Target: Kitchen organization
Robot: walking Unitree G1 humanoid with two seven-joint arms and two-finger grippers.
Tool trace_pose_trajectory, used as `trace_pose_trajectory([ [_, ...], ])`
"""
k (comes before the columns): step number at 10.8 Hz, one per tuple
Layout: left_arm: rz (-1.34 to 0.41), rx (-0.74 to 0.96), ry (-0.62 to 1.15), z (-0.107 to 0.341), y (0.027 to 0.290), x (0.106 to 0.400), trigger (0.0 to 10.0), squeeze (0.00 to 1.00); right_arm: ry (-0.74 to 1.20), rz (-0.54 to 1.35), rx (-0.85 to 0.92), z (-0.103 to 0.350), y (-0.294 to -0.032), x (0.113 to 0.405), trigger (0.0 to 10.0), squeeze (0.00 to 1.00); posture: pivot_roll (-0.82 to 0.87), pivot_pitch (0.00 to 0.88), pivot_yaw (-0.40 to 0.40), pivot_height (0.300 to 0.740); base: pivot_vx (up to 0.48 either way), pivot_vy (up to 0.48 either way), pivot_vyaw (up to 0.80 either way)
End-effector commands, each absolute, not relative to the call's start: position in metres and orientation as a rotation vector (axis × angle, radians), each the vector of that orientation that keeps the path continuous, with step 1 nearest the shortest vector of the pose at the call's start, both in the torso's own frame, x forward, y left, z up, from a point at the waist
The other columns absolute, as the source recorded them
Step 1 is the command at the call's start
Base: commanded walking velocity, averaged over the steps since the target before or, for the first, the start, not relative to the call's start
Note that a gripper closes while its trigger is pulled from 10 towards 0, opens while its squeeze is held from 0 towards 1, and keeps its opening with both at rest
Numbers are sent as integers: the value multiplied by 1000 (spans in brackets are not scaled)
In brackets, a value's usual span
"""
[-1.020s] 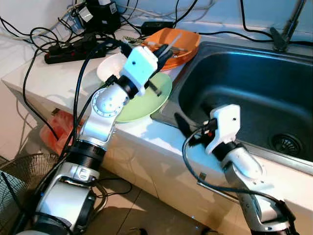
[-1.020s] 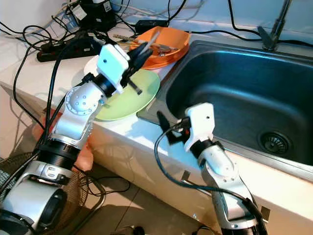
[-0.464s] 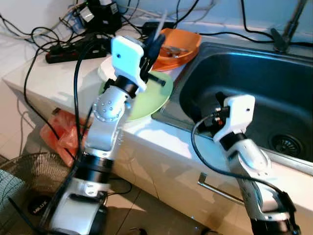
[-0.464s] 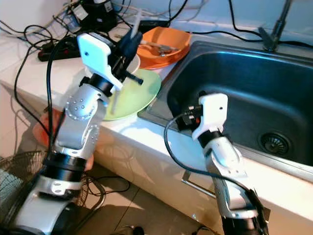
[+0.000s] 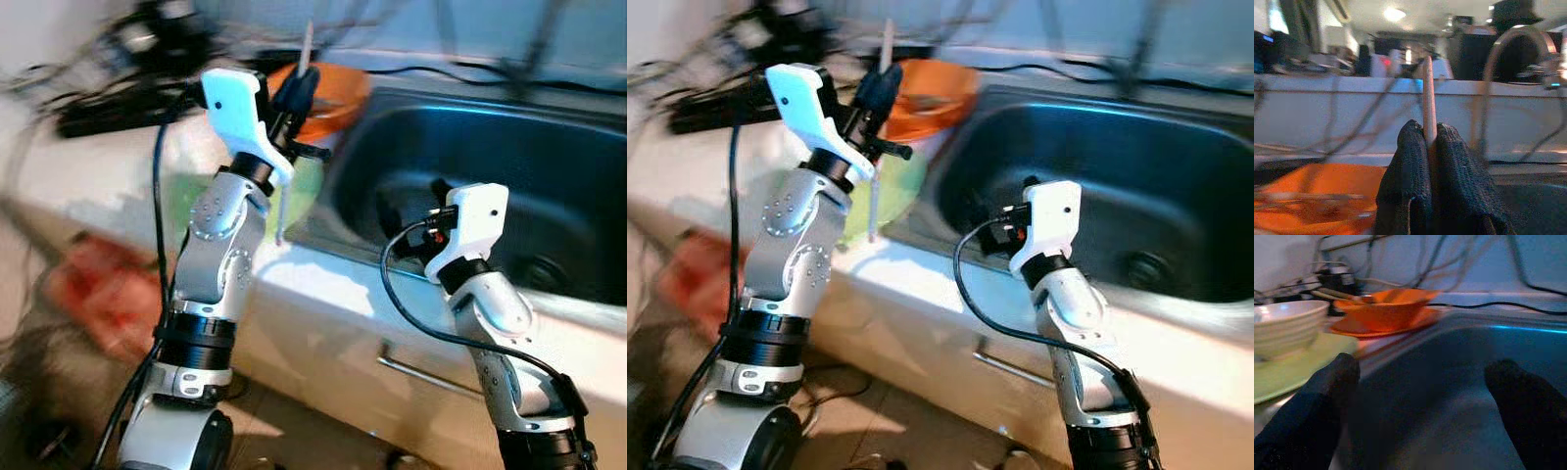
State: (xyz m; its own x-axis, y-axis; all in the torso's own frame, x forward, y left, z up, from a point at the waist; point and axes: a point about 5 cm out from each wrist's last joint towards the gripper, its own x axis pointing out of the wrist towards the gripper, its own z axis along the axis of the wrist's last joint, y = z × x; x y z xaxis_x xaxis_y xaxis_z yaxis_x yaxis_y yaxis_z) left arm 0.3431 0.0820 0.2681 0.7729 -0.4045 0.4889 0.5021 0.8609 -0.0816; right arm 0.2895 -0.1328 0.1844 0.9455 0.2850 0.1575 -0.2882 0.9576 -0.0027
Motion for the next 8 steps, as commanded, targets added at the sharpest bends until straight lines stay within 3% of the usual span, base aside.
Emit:
trace_pose_trajectory([
  [1, -489, -236, -473, 269, 86, 341, 10000, 0, -175, 293, 24, 188, -130, 291, 10000, 0, 7, 72, 112, 740, 0, 0, -800],
  [3, -493, -277, -443, 265, 86, 340, 10000, 0, -179, 291, 22, 188, -130, 292, 10000, 0, 8, 72, 110, 740, 0, 0, 0],
  [5, -468, -357, -394, 259, 88, 342, 10000, 0, -182, 285, 19, 189, -130, 292, 10000, 0, 4, 71, 111, 740, 0, 0, -800],
  [8, -445, -339, -389, 258, 89, 343, 10000, 0, -183, 279, 18, 189, -131, 293, 10000, 0, 3, 69, 110, 740, 0, 0, -800],
])
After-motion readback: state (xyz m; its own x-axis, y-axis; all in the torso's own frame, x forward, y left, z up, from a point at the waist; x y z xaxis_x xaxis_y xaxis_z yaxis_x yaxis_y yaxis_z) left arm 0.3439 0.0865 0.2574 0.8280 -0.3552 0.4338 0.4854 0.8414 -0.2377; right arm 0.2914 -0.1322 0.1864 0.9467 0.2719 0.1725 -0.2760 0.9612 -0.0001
